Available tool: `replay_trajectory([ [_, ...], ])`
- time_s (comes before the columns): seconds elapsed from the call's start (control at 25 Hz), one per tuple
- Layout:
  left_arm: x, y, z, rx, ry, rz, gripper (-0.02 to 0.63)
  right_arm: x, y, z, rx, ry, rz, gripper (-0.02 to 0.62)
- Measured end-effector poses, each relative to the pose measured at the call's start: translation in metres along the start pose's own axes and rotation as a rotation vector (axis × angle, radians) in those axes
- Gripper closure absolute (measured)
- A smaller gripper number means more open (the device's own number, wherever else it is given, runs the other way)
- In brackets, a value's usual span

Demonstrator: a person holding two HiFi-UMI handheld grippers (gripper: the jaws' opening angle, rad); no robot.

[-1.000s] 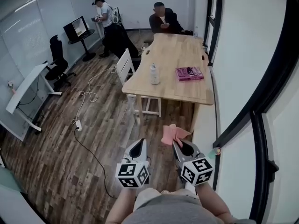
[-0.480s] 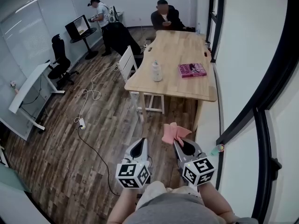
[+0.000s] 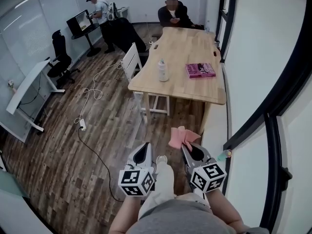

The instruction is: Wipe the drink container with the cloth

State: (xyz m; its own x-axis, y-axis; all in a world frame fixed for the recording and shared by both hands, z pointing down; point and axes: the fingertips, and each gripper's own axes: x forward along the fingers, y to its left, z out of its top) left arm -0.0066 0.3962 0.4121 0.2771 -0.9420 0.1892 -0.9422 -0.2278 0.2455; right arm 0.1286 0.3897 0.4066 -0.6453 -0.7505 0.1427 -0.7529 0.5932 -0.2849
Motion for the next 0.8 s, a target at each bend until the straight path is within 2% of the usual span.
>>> replay_trajectory([
  [0.28, 0.040, 0.011, 0.010, -0.021, -0.009, -0.010, 0.604, 0.024, -0.030, 0.011, 0.020, -0.009, -0.036, 0.566],
  [0.8, 0.160, 0.047, 0.036, 0.020, 0.013, -0.065, 0.604, 0.117, -0.090, 0.041, 0.028, -0.021, -0.081, 0.566],
])
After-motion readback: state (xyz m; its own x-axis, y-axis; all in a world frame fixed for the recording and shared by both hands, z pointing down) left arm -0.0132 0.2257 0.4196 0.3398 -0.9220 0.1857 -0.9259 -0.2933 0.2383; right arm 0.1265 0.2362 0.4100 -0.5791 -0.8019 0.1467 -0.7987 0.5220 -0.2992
